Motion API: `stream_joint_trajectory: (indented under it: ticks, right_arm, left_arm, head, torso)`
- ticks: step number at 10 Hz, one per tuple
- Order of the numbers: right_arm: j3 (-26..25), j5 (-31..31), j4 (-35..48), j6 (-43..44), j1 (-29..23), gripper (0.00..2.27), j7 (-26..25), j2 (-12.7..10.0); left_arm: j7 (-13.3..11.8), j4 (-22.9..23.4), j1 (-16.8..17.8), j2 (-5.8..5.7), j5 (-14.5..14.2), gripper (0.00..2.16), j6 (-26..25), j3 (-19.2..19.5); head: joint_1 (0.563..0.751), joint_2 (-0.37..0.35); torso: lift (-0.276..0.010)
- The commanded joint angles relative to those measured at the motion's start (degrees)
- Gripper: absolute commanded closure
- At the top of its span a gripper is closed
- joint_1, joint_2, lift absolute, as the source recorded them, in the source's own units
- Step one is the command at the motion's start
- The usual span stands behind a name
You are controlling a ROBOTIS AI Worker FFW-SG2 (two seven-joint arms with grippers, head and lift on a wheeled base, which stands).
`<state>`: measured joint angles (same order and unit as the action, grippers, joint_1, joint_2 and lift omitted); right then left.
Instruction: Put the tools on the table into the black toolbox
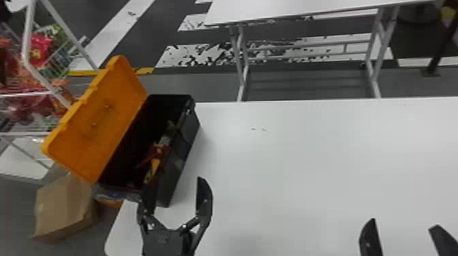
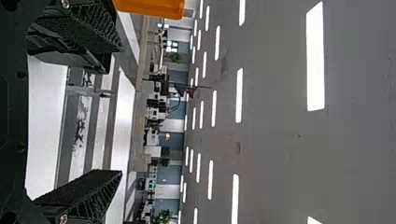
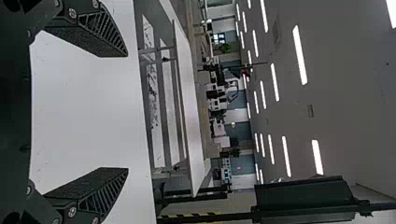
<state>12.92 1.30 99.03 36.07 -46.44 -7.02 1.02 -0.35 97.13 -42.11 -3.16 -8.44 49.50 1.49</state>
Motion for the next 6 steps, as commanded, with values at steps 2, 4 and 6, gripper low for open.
stream_joint_trajectory:
  ticks: [2,4,6]
  right_arm:
    - [0.00,-0.15,-0.24,0.00,0.21,0.14,-0.01,-0.06]
    - [0.00,-0.24,-0.32,0.00,0.30,0.14,-0.01,-0.06]
    - [0.00,-0.24,-0.32,0.00,0.39,0.14,-0.01,-0.06]
  left_arm:
    - [0.00,-0.10,0.10,0.00,0.00,0.07,-0.42,0.00]
    - [0.00,-0.10,0.19,0.00,0.00,0.07,-0.77,0.00]
    - [0.00,-0.01,0.19,0.00,0.00,0.07,-1.12,0.00]
  head:
    - [0.695,0.275]
    - [0.695,0.274]
    - [0.695,0.273]
  torso:
    - [-0.075]
    - [-0.075]
    - [-0.075]
